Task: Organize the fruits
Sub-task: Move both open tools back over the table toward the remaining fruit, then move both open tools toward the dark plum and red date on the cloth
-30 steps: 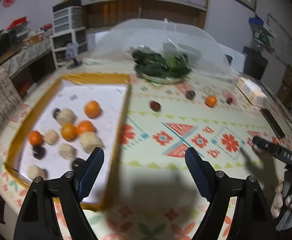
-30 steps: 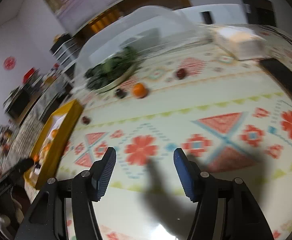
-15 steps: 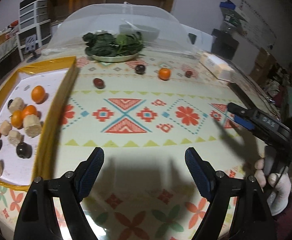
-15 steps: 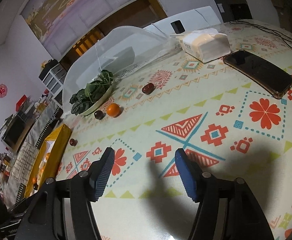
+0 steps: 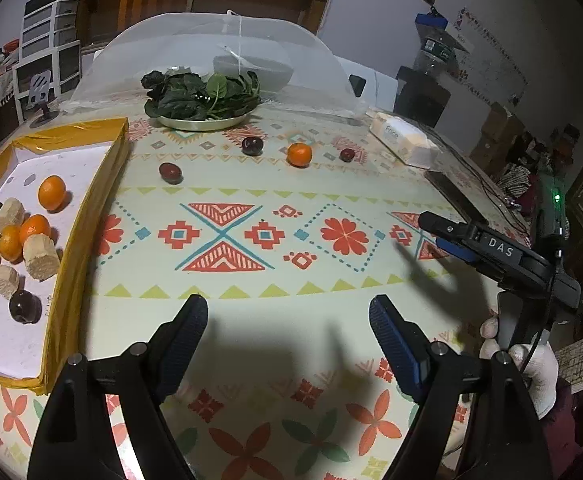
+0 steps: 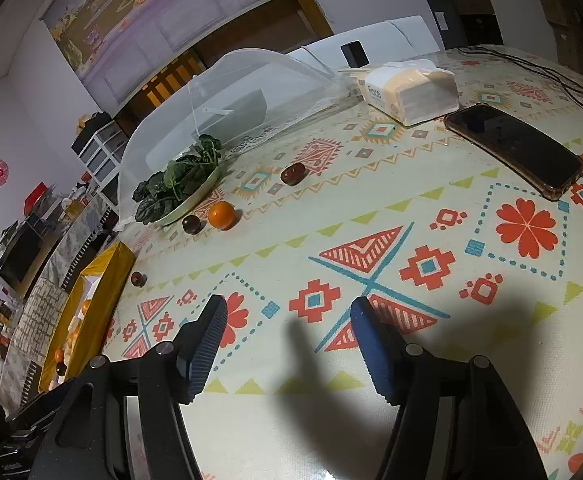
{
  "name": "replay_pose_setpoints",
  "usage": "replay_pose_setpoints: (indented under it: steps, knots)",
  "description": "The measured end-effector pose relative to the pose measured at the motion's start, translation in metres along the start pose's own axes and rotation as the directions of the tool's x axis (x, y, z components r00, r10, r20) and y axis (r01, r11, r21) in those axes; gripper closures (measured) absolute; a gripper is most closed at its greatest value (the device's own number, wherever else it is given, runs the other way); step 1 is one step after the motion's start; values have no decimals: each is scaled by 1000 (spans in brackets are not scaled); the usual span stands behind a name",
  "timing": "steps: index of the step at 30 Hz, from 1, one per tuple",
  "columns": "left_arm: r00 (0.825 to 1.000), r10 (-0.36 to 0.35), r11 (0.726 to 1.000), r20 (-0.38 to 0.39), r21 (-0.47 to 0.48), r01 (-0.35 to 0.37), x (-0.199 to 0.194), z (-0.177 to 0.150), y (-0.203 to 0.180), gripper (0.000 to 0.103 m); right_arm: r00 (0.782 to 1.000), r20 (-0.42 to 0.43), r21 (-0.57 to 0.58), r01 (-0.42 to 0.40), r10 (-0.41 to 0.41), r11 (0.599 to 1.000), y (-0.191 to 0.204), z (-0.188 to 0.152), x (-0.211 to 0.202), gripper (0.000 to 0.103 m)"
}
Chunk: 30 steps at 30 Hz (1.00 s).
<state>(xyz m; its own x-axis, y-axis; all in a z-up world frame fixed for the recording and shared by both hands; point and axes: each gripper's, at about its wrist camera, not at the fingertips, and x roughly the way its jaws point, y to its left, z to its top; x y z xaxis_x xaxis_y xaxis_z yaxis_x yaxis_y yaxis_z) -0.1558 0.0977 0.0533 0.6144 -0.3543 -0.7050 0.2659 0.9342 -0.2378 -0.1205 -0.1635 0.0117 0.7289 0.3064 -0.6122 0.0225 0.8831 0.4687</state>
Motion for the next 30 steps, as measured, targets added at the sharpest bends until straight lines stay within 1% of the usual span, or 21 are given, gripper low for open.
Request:
replay_pose_setpoints:
  steps: [5, 9, 11, 18, 30]
  knots:
    - [999, -17, 1000, 27, 8, 17, -3, 0, 2, 20, 1000, 0, -6, 11, -11, 1000, 1, 0, 1, 34]
    - [997, -53, 998, 48, 20, 52, -7, 0, 1, 18, 1000, 2, -6, 16, -16, 1000, 1, 0, 1, 34]
    - [997, -57, 998, 56, 30, 55, -8, 1, 0, 18, 1000, 3, -4, 17, -17, 1000, 1, -1, 0, 34]
    - [994, -90, 996, 58, 21, 89, -6, 2, 1, 18, 1000, 5, -4, 14, -14, 1000, 1, 0, 0, 32]
    - [993, -103, 995, 58, 19, 103, -2, 2, 1, 18, 1000, 4, -5, 11, -11, 1000, 1, 0, 0, 31]
